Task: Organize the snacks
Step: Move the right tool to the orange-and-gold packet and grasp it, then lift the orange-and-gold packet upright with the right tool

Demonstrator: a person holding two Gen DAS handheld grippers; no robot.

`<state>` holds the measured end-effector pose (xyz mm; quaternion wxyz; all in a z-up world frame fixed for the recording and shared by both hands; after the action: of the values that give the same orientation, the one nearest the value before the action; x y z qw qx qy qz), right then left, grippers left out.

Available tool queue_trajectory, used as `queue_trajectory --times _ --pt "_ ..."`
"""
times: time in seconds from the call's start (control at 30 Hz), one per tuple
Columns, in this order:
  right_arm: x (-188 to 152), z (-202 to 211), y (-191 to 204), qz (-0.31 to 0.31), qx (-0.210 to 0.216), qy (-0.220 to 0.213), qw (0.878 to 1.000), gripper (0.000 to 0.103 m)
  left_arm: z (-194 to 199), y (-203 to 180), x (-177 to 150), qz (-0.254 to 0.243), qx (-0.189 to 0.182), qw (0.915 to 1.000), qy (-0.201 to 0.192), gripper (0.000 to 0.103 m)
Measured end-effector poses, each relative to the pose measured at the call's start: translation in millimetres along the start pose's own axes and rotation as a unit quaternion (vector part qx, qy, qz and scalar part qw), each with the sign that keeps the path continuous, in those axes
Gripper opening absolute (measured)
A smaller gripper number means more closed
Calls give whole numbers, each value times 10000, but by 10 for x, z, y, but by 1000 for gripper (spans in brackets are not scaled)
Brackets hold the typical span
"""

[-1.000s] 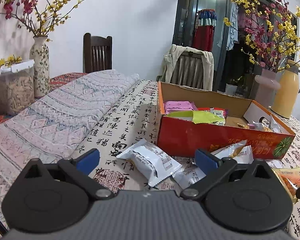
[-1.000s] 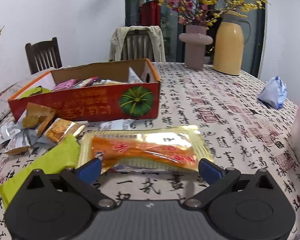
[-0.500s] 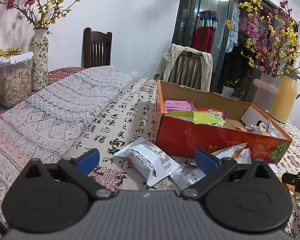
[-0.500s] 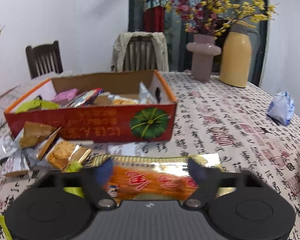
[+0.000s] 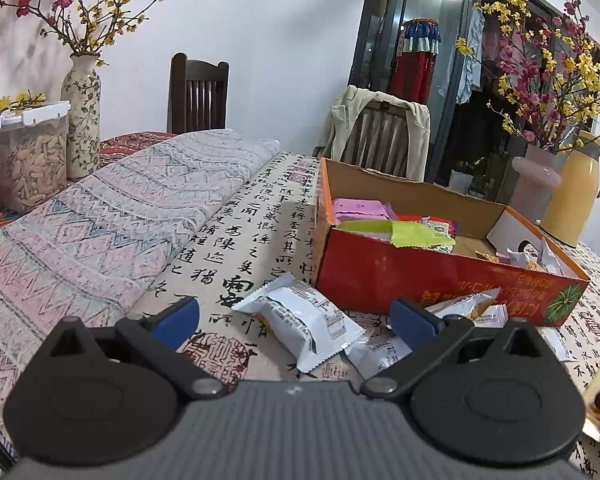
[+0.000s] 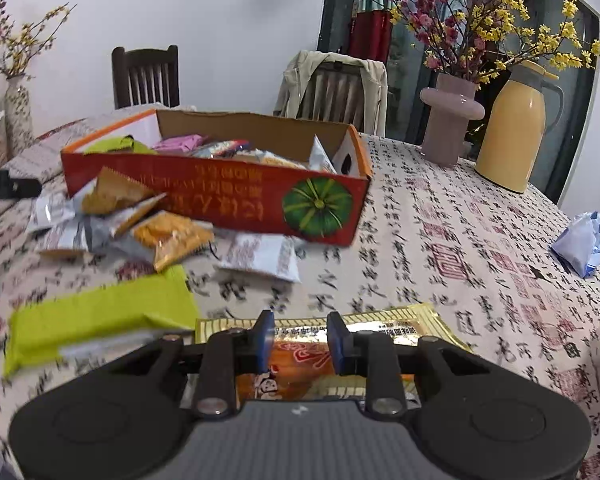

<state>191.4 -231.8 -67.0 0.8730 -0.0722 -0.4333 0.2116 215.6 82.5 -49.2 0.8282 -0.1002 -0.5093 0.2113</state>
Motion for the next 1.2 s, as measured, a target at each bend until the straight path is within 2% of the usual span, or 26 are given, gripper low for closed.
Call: queue_trajectory --times 0.1,0.2,0.23,0.33,0.37,0.43,0.77,1.0,1.1,1.2 --pt "-90 44 -57 40 -4 11 10000 26 -3 7 3 21 34 10000 -8 103" --pt "-91 145 -136 -248 -110 -130 9995 31 -4 14 6 41 65 10000 -10 103" --pt "-84 197 -156 -367 -136 -205 9990 37 -7 16 7 48 81 10000 -10 103" --pt "-79 355 -187 -590 -303 -368 9971 67 -19 20 5 58 119 9999 12 103" --pt "-87 389 -188 -592 -331 -368 9970 72 -20 19 4 59 123 9999 19 103" --pt "-115 431 -184 -571 -298 -311 9974 74 -25 18 3 59 128 9999 24 103" --pt "-338 414 -334 -1262 -253 238 9914 75 -29 30 4 86 217 9997 7 103" --pt "-299 128 -481 -1883 -23 447 9811 75 -29 39 4 104 228 9997 9 103" --pt "-285 -26 -489 -1819 -25 590 9815 74 -29 39 4 98 216 9997 7 103" --pt "-225 -99 -464 -1511 -67 582 9868 66 -27 35 0 97 212 9997 4 103"
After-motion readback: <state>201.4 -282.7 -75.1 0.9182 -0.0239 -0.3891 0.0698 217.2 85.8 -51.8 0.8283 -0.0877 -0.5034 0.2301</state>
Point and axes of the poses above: each gripper's, at about its wrist camera, not at the fingertips, and z roughly against the way its jaws point, y to its left, x to its top, the point moved 3 cm from there along -z, roughly the way its jaws point, and after that the axes turned 15 degrees about z, right-handed, at the moved point
